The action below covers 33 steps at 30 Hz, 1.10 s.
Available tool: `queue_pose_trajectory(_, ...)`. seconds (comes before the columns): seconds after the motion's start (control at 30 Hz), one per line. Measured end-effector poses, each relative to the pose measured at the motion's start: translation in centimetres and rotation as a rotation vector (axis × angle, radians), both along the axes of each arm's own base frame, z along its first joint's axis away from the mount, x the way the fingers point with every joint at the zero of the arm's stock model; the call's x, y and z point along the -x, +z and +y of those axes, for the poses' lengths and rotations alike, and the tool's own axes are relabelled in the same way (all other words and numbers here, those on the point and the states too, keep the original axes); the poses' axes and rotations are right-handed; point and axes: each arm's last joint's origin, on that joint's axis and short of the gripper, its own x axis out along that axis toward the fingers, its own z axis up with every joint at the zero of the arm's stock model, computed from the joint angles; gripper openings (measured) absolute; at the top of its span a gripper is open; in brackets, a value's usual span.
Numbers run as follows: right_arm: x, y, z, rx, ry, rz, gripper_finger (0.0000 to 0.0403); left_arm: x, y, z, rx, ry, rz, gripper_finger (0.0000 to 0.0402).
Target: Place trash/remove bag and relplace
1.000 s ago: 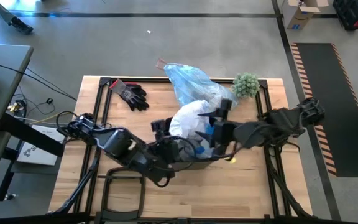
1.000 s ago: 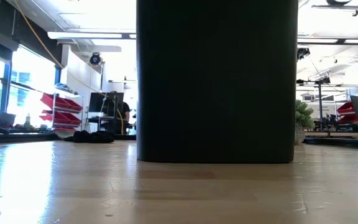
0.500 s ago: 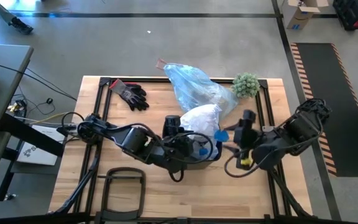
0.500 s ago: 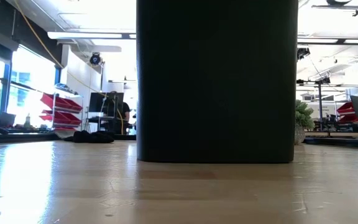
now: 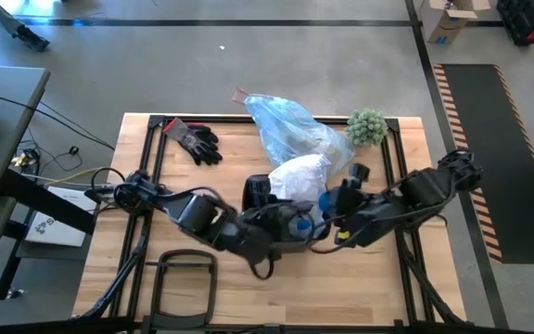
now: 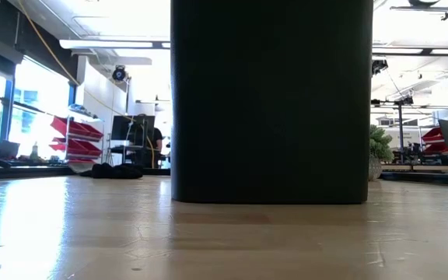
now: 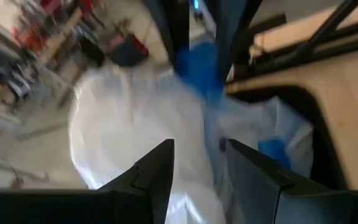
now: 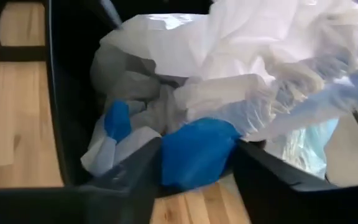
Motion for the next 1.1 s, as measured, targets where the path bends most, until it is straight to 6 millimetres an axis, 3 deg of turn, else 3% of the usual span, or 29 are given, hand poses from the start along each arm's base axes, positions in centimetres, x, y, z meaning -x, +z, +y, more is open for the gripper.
queue_pose_trajectory(0.2, -1.5, 0.6, 0.3, 0.048, 0.104, -0.079, 0.0015, 0.9, 1.5, -2.0, -0.095, -0.033, -0.081, 0.0131)
queue_pose_trajectory(0.47, -1.3, 6.2, -0.1, 0.145, 0.089, -0.414, 0.0002, 1.2, 1.4, -2.1, -0.157, 0.032, -0.079, 0.0131)
queue_pose_trajectory(0.63, -0.2, 8.6, -0.4, 0.134, 0.139, -0.498, 0.0, 1.0, 1.3, -1.0, -0.158, 0.111, -0.086, 0.0131)
queue_pose_trajectory(0.87, 0.1, 9.0, 0.0, 0.098, 0.226, -0.499, 0.0, 0.2, 1.8, -0.2, -0.22, 0.109, -0.084, 0.0131)
queue_pose_trajectory(1.1, 0.3, 8.4, -0.1, 0.083, 0.214, -0.449, 0.0, 0.4, 3.2, -2.3, -0.404, -0.049, -0.058, 0.0131)
